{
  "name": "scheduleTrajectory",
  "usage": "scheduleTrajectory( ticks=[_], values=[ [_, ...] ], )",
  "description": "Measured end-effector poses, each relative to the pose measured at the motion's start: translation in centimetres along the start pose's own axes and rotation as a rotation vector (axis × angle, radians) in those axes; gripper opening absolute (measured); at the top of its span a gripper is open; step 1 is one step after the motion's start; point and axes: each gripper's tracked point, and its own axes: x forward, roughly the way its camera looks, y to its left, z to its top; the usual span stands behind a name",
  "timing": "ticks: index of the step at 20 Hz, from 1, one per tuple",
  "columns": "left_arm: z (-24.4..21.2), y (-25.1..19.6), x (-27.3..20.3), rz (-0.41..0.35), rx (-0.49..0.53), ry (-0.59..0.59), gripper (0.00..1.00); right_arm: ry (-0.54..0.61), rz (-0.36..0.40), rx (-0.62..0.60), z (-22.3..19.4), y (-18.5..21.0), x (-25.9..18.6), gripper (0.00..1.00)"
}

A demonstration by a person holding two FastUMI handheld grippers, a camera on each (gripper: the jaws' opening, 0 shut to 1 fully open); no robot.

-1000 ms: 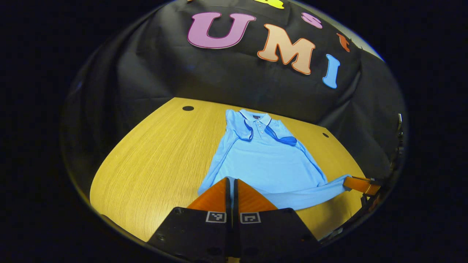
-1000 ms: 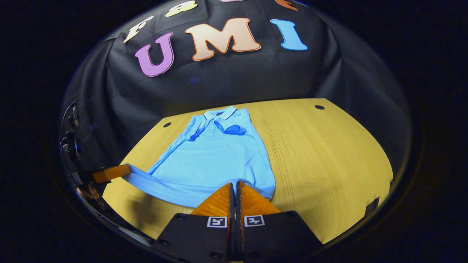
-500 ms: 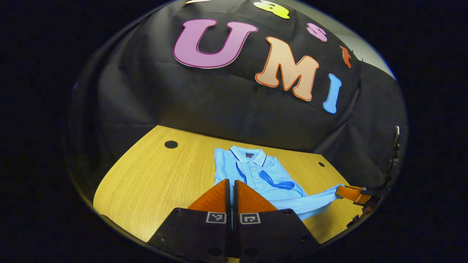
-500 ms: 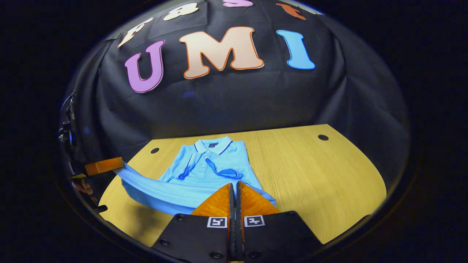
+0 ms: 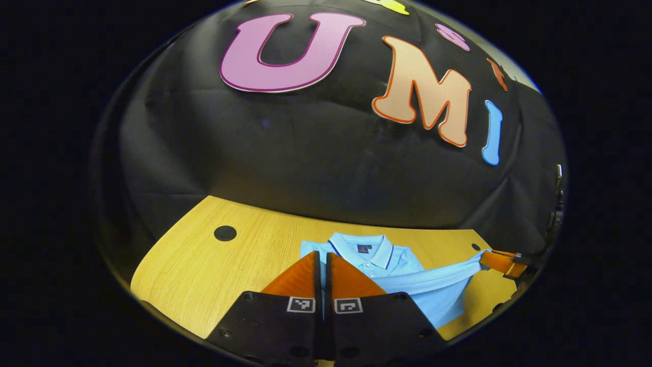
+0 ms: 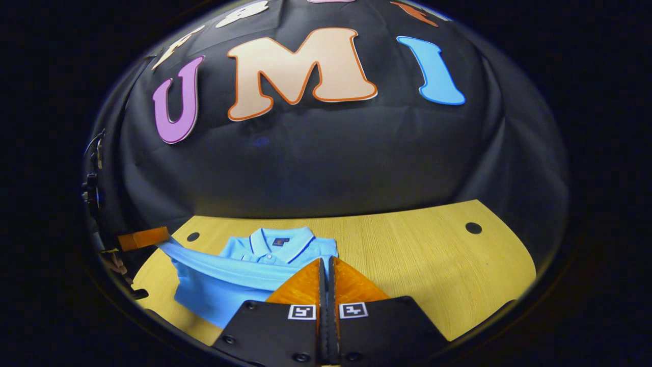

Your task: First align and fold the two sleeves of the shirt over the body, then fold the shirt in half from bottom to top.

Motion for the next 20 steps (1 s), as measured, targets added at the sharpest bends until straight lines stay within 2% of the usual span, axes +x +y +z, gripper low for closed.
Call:
scheduleTrajectory(
  ticks=[4,9,11,12,13,16,17,18,20],
  values=[
    [-1.0,0.9,5.3,0.026,0.007,0.046,0.0,0.012,0.009,-0.019,0.0,0.0,6.0,0.03],
    [-3.1,1.5,9.4,0.058,0.074,0.099,0.0,0.063,0.019,0.028,-2.1,-0.6,10.0,0.02],
    [-3.4,1.3,10.0,0.069,0.099,0.116,0.01,0.085,0.04,0.054,-2.6,-0.8,10.1,0.11],
    [-3.4,1.0,9.9,0.057,0.096,0.126,0.03,0.098,0.052,0.078,-2.5,-0.8,9.9,0.24],
    [-3.7,0.6,9.7,0.052,0.084,0.137,0.1,0.111,0.074,0.102,-2.6,-0.5,9.5,0.27],
    [-3.5,0.5,7.8,0.081,0.044,0.154,0.91,0.075,0.068,0.103,-0.9,-1.0,7.8,0.94],
    [-3.0,0.5,7.0,0.084,0.027,0.144,0.93,0.062,0.074,0.1,-0.1,-0.9,6.6,0.98],
    [-2.6,0.5,5.9,0.089,0.014,0.133,0.96,0.052,0.083,0.096,0.8,-0.7,5.3,0.98],
    [-1.6,0.4,3.1,0.088,0.003,0.11,0.96,0.014,0.098,0.087,2.5,0.0,2.4,0.98]
  ],
)
